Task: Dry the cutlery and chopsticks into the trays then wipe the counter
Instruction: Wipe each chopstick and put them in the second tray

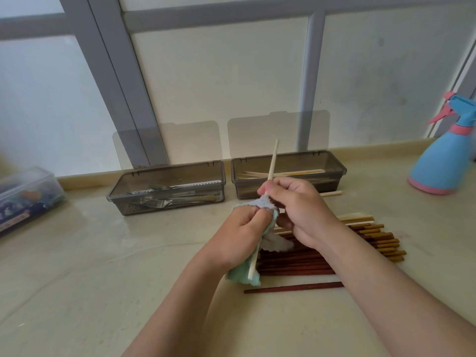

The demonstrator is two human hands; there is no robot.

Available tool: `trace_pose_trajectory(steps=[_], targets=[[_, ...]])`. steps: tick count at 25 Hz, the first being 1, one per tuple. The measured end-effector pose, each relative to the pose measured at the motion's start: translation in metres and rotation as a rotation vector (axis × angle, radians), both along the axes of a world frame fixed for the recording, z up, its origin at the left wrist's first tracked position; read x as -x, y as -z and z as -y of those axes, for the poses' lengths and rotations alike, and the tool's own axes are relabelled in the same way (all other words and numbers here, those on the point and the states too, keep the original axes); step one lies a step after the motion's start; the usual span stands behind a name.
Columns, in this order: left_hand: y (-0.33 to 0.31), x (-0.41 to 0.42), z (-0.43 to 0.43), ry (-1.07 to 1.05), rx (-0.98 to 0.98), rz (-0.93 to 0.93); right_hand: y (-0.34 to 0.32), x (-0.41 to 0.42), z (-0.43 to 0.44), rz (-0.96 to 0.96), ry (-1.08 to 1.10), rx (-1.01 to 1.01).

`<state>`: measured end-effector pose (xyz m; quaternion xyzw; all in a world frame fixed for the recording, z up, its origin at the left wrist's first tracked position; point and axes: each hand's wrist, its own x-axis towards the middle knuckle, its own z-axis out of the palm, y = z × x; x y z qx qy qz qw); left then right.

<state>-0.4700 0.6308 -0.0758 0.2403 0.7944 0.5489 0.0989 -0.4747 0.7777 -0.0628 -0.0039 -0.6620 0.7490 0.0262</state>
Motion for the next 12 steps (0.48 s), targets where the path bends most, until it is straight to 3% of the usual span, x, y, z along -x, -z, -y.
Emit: trace_pose_trajectory(steps=[3, 8, 12], targets=[[0.002, -0.005, -0.005, 0.039, 0.103, -0.002, -0.001, 0.006, -0.015, 0.049, 0.190, 0.042], [0.002, -0.003, -0.001, -0.007, 0.084, 0.019, 0.001, 0.003, -0.004, 0.115, 0.065, 0.021], [0.001, -0.004, -0.002, 0.051, 0.097, 0.020, 0.000, 0.009, -0.008, 0.158, 0.229, 0.155]])
